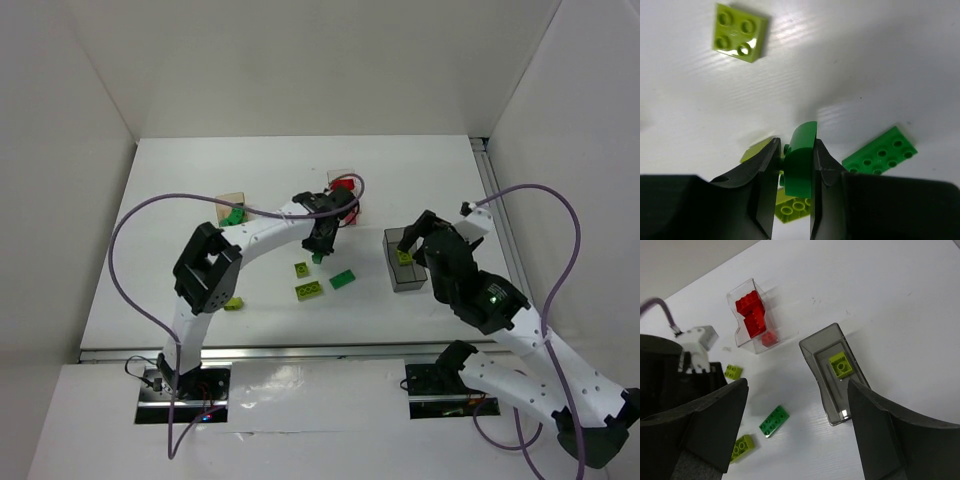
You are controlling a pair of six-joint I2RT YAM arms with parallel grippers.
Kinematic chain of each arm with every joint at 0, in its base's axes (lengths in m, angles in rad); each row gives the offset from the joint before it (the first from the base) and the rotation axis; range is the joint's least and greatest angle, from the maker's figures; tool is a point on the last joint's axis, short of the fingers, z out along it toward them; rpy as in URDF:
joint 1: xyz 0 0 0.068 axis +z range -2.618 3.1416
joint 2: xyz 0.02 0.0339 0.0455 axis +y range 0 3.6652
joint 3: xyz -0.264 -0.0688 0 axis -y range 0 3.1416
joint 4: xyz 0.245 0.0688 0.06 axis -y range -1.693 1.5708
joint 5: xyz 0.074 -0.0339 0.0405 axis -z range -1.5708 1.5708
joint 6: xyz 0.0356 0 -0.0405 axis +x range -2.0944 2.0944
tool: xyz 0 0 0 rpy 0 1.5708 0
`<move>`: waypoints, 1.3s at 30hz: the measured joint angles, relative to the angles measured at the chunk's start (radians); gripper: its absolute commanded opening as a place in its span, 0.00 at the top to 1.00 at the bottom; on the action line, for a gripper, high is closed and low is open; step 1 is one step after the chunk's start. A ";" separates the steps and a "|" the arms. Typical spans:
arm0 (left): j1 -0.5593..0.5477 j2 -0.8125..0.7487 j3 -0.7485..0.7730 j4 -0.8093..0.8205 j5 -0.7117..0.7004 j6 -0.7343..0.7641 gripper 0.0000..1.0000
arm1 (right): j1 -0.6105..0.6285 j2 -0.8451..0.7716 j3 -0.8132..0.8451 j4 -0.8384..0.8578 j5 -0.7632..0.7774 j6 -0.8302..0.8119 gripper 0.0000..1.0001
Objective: Sort the legos into containers by color
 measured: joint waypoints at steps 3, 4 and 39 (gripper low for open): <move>0.036 -0.069 0.006 -0.014 0.000 -0.011 0.74 | 0.000 0.035 0.000 0.028 -0.039 -0.041 0.13; 0.059 -0.098 0.006 -0.020 0.001 -0.022 0.74 | 0.000 0.054 0.000 0.040 -0.058 -0.057 0.13; 0.618 -0.354 -0.125 -0.003 0.090 -0.124 0.18 | 0.349 0.813 0.142 0.443 -0.747 -0.518 0.10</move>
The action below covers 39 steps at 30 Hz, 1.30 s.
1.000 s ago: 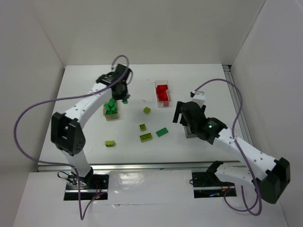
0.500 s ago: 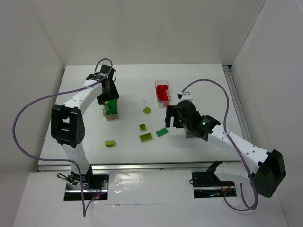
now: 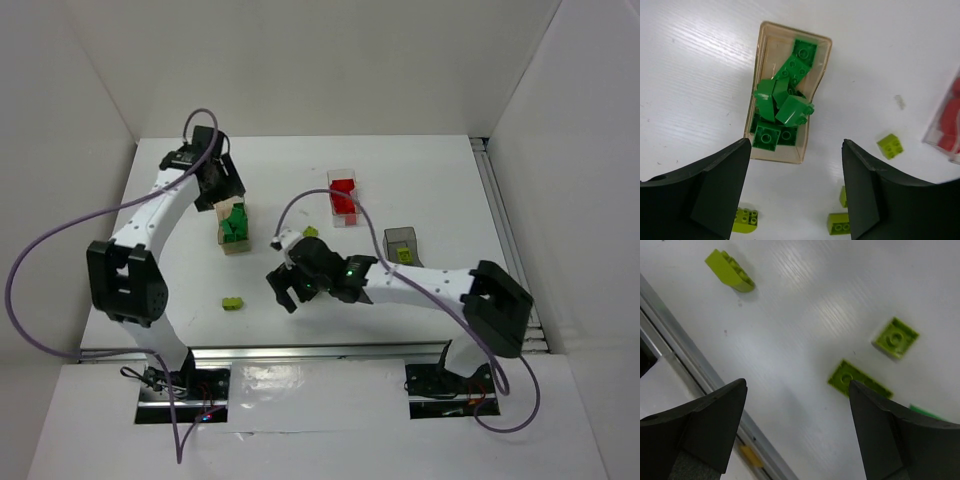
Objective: Sort the legos into containers by color
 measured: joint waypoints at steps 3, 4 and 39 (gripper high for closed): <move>0.031 -0.121 0.002 0.000 0.013 0.000 0.18 | 0.031 0.139 0.079 0.058 -0.025 -0.074 0.10; 0.045 -0.159 0.002 0.001 0.016 -0.001 0.18 | 0.041 0.190 0.114 0.067 -0.035 -0.098 0.09; 0.077 -0.288 -0.071 0.027 0.253 0.078 0.17 | -0.089 0.117 0.196 0.063 0.164 -0.028 0.88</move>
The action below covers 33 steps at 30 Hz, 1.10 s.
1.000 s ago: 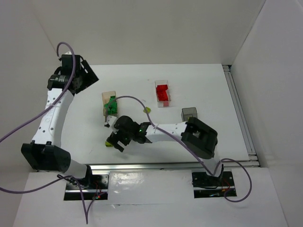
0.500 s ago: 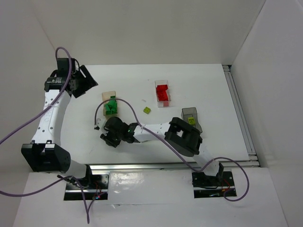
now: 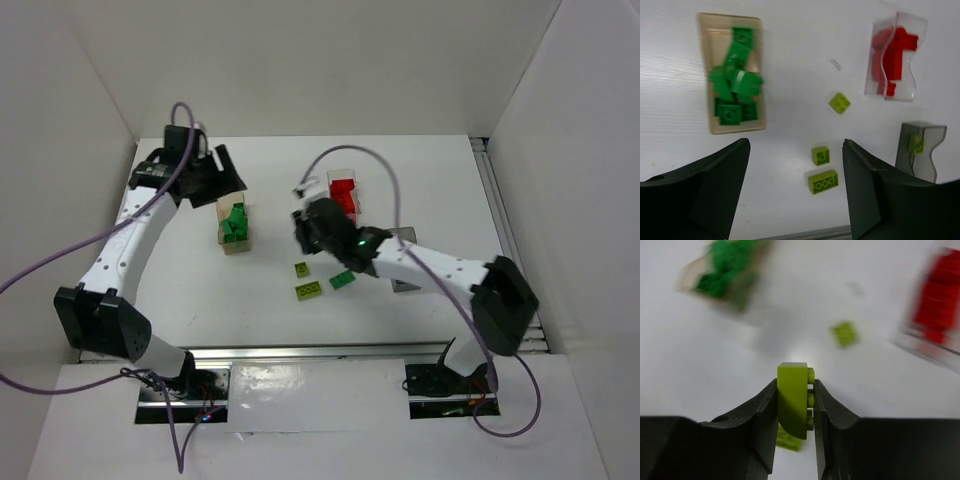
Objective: Sort the legos into containers by color
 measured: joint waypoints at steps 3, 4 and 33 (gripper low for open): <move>-0.140 0.077 0.030 0.011 -0.019 0.008 0.16 | -0.188 -0.192 -0.135 -0.028 0.084 0.093 0.88; -0.183 0.109 0.038 0.014 -0.024 0.016 0.16 | -0.252 -0.244 -0.180 -0.045 0.105 0.119 0.88; -0.525 0.549 0.242 -0.021 -0.106 0.133 0.11 | -0.582 -0.343 -0.344 -0.230 0.174 0.227 0.16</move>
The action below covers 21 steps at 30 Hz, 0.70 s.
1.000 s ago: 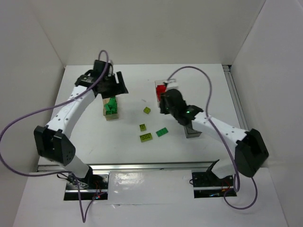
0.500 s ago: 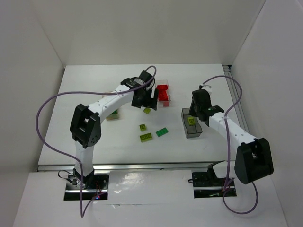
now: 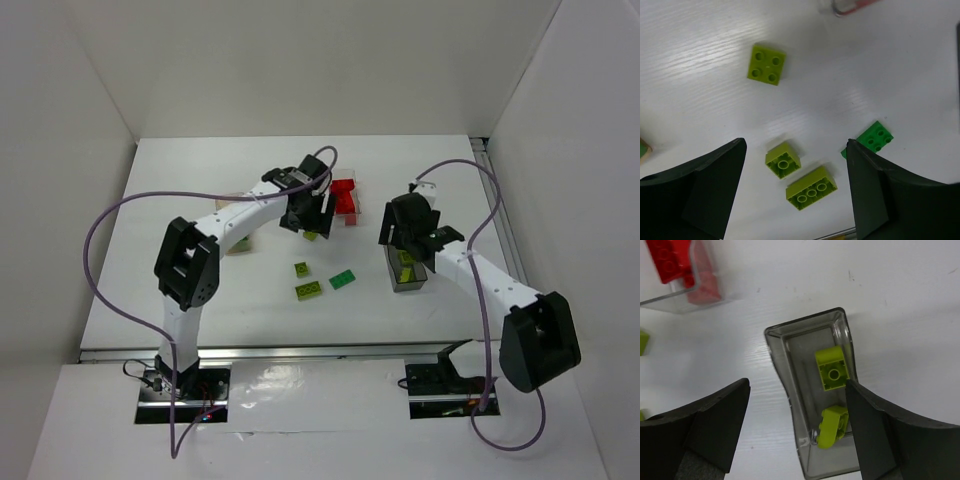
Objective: Sort the legos into containers by color
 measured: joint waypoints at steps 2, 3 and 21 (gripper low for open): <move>-0.037 0.004 -0.006 0.013 0.013 0.039 0.11 | 0.027 -0.031 0.000 -0.005 0.016 0.010 0.16; -0.064 0.005 -0.010 0.019 0.023 0.065 0.11 | 0.034 -0.061 0.000 -0.009 0.023 0.018 0.16; -0.292 0.173 -0.042 0.095 -0.013 0.202 0.33 | -0.062 -0.484 -0.066 -0.038 0.010 0.149 0.16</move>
